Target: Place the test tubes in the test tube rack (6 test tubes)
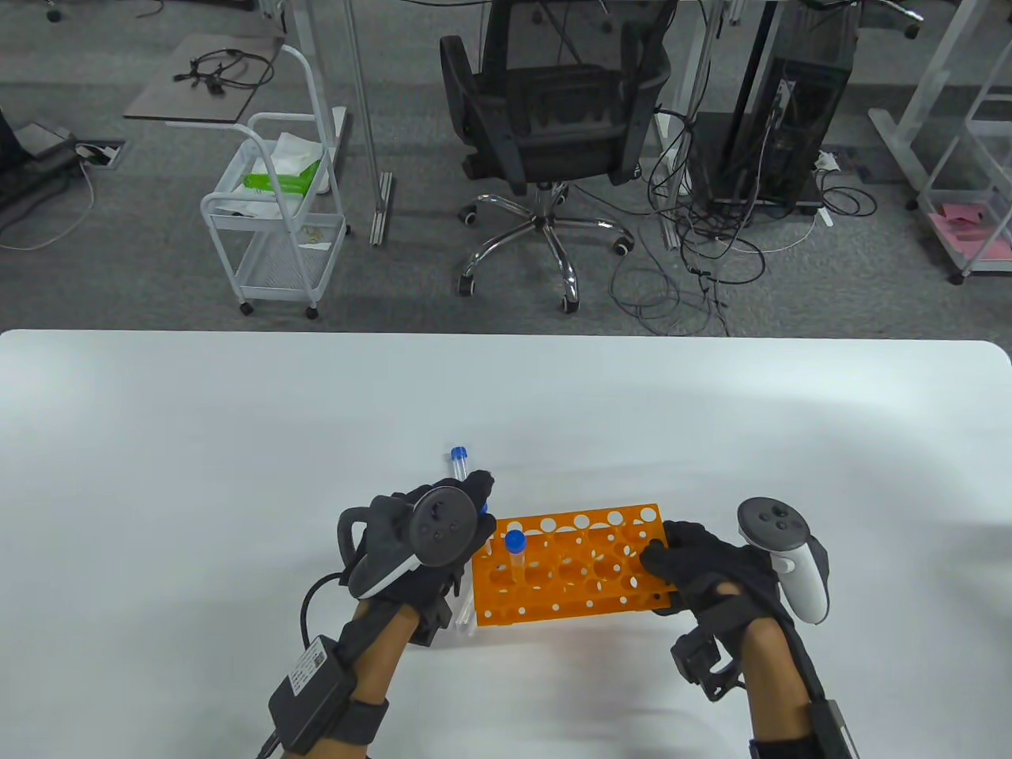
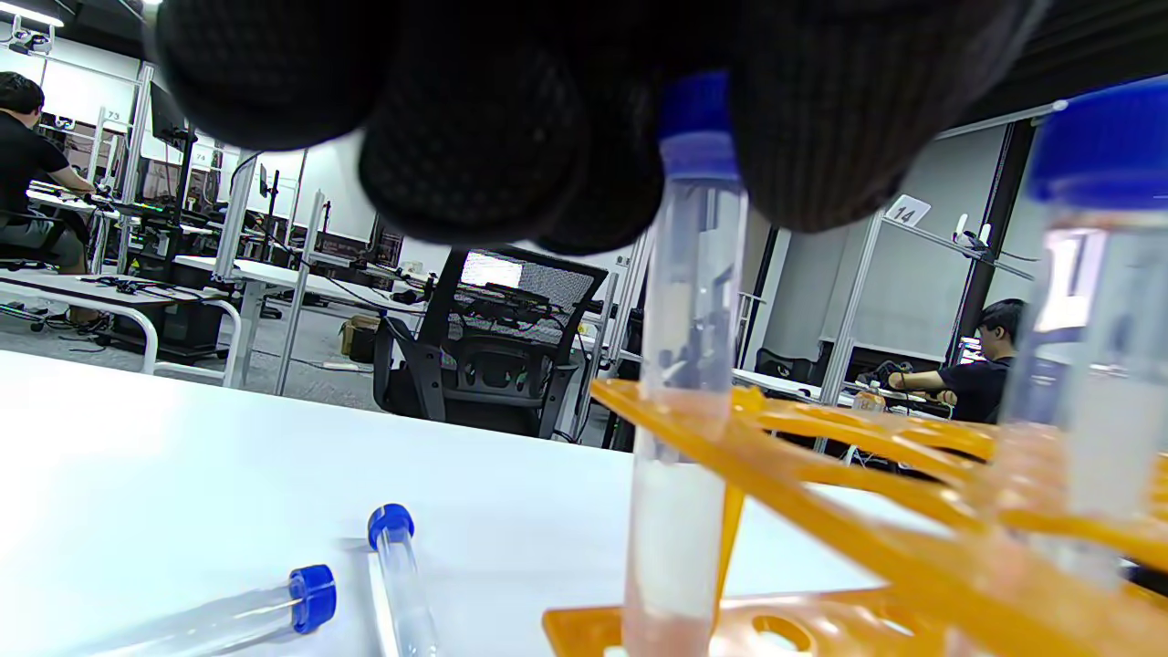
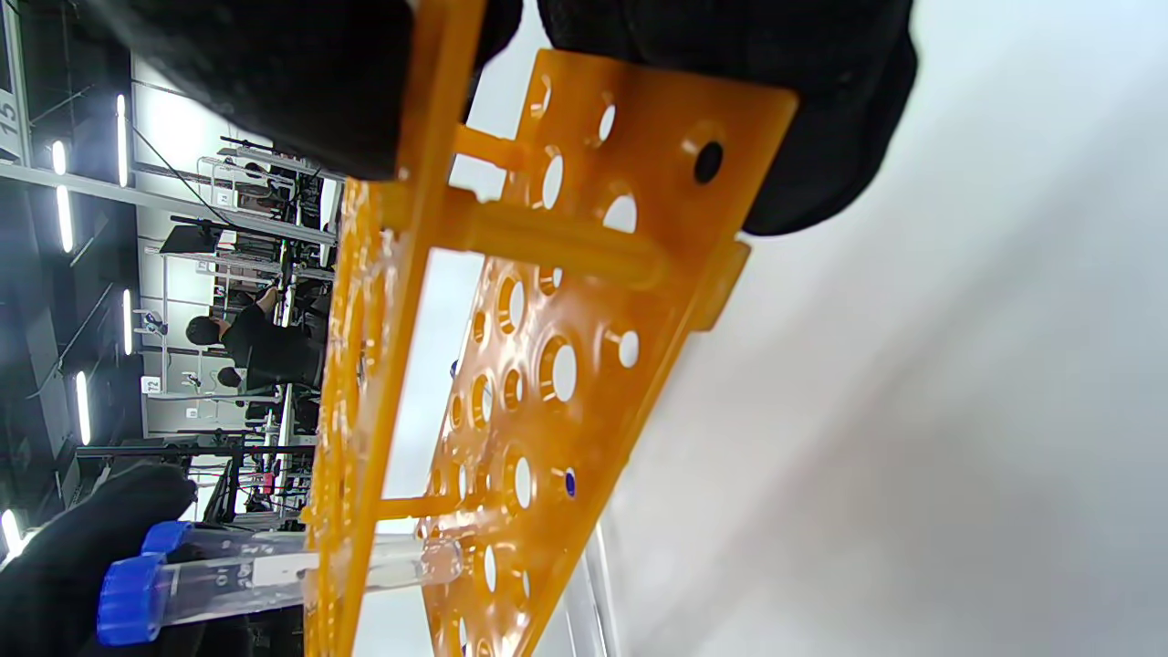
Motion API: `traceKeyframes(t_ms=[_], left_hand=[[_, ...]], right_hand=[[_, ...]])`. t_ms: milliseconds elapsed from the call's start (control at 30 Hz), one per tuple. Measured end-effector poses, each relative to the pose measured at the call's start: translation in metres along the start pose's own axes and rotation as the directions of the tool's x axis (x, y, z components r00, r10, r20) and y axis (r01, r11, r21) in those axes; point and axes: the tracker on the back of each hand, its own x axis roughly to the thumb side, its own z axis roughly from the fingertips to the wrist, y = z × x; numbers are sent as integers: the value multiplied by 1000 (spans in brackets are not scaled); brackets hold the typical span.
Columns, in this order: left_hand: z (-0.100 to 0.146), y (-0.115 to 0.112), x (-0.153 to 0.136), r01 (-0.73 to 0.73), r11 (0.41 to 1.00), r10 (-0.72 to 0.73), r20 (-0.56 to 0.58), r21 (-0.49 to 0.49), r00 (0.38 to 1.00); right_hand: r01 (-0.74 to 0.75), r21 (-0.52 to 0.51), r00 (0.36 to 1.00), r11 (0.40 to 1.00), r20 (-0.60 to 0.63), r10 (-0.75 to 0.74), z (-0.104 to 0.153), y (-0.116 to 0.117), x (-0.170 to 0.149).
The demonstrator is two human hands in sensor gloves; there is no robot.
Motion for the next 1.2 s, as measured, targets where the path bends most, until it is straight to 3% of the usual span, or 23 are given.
traceKeyframes(t_ms=[1200], left_hand=[[1,-2,-2,-20,1000,20,6,-22,1000]], right_hand=[[-7,-5,1000,1000,-5,7,1,-1,1]])
